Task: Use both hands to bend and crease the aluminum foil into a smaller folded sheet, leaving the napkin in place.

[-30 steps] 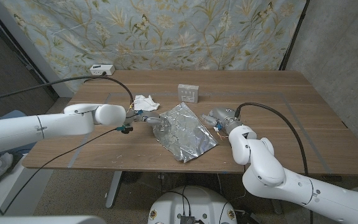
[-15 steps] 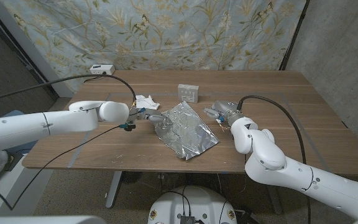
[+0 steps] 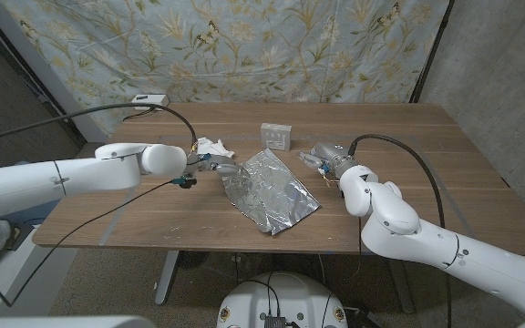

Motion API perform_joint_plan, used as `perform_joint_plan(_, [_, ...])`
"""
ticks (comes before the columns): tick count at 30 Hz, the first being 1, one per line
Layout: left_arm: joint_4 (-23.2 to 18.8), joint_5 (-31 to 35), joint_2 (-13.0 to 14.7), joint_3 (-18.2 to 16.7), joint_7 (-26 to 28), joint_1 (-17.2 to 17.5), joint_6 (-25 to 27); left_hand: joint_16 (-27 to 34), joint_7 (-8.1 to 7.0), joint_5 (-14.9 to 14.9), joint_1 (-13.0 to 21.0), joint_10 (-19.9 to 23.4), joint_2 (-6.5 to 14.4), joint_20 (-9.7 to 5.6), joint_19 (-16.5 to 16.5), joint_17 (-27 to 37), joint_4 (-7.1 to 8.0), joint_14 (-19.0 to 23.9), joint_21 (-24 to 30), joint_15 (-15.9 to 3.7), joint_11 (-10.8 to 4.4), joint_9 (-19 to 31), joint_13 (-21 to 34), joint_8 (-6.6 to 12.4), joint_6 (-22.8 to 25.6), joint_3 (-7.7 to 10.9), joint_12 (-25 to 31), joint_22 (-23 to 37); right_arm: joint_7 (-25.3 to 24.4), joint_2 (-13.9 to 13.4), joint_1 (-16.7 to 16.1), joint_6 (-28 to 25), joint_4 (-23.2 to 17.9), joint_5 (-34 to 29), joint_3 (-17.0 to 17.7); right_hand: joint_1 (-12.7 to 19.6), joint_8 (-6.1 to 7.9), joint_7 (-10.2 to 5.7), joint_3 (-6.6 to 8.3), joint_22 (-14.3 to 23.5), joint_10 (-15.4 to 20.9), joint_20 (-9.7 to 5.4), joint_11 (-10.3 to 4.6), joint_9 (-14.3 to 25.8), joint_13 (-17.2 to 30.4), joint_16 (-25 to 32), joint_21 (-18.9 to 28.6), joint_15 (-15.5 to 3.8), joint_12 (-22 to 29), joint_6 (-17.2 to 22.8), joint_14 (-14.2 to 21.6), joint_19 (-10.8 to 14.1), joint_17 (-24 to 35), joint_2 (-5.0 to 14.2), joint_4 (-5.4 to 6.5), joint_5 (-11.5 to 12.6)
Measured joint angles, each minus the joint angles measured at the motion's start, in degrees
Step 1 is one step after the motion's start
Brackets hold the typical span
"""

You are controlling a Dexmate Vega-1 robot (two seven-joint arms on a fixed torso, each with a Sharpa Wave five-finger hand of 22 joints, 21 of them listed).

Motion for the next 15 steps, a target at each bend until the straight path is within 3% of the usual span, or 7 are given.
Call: perform_joint_plan(15, [-4.0, -0.6, 2.7, -1.0, 2.9, 0.9, 1.9, 0.0, -0.08, 0.0, 0.0, -0.5, 0.0, 0.00, 0.0, 0.0, -0.24, 0.0, 0.0, 0.00, 0.52, 0.0, 0.0, 0.00, -0.5, -0.24, 0.0, 0.0, -1.7, -0.2, 0.6, 1.8, 1.2, 4.3, 0.7, 0.0, 0.00, 0.00, 0.24, 0.0, -0.3, 0.01, 0.31, 0.0, 0.0, 0.0, 0.0, 0.00, 0.0, 0.0, 0.0, 0.0, 0.0, 0.00, -0.24, 0.0])
